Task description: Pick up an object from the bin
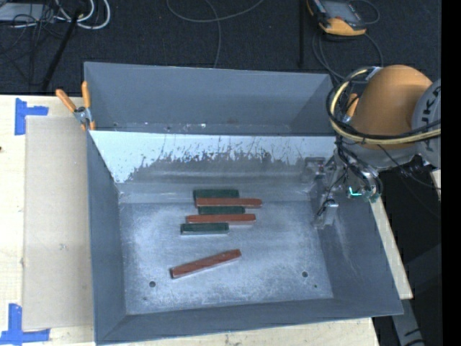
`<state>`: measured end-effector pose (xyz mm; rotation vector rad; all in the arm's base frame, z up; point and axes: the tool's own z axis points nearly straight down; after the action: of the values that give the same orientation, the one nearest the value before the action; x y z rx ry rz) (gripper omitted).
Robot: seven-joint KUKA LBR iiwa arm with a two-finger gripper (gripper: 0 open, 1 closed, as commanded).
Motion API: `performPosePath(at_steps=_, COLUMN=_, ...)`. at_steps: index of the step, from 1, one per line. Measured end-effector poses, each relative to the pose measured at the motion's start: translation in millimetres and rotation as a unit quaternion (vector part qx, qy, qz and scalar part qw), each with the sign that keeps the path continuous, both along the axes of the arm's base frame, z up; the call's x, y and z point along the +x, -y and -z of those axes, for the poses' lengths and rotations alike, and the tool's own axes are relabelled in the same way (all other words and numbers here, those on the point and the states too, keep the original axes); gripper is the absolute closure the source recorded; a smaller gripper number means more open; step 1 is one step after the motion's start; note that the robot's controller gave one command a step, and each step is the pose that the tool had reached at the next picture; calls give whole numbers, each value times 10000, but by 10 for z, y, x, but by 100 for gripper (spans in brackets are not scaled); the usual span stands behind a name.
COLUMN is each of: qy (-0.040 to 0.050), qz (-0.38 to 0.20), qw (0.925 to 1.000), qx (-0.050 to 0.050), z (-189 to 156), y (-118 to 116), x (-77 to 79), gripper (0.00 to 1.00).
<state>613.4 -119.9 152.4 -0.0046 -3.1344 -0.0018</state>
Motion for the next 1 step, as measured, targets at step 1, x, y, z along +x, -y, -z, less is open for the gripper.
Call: performPosePath(at_steps=1, qy=21, qz=-667, qw=9978, qx=12, z=126, y=-565, x=-287, gripper=0)
